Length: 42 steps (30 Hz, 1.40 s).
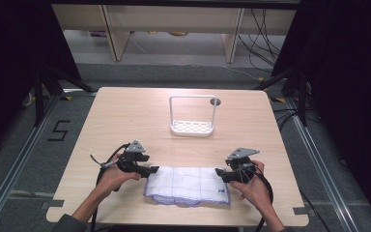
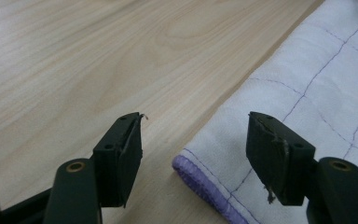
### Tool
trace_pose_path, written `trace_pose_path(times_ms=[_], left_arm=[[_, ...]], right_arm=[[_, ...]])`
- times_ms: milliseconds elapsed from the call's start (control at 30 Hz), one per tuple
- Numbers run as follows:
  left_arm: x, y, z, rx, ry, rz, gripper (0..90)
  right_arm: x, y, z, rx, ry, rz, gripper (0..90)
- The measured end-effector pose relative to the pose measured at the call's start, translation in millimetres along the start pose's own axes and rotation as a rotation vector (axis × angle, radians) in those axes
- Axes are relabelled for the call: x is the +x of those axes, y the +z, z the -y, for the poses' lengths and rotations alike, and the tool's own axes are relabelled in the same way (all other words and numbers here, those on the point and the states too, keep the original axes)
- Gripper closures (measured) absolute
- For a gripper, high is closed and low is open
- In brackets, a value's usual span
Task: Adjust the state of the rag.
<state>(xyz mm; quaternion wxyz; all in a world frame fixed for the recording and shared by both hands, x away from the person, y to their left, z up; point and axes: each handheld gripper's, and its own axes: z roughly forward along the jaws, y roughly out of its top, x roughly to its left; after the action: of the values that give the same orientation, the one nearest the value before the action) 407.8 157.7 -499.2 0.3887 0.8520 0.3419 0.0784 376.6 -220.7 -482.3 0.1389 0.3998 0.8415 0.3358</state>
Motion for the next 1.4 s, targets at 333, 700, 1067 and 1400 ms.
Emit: trace_pose_path(times_ms=[333, 700, 1067, 1400], left_arm=[[-0.7, 5.3, 2.9, 0.033, 0.023, -0.002, 35.7], [-7.4, 8.8, 7.1, 0.062, 0.094, -0.005, 44.3], [-8.7, 5.3, 9.1, 0.078, 0.123, 0.041, 62.5], [-20.0, -1.4, 13.5, 0.093, 0.181, 0.019, 78.1]], right_arm=[[1.3, 4.7, 0.0, 0.035, 0.015, 0.009, 44.8], [2.9, 16.1, 4.0, 0.082, -0.027, 0.038, 51.8], [1.4, 16.5, 5.8, 0.084, -0.002, 0.001, 63.6], [-5.0, 19.4, 3.9, 0.068, -0.026, -0.051, 82.0]])
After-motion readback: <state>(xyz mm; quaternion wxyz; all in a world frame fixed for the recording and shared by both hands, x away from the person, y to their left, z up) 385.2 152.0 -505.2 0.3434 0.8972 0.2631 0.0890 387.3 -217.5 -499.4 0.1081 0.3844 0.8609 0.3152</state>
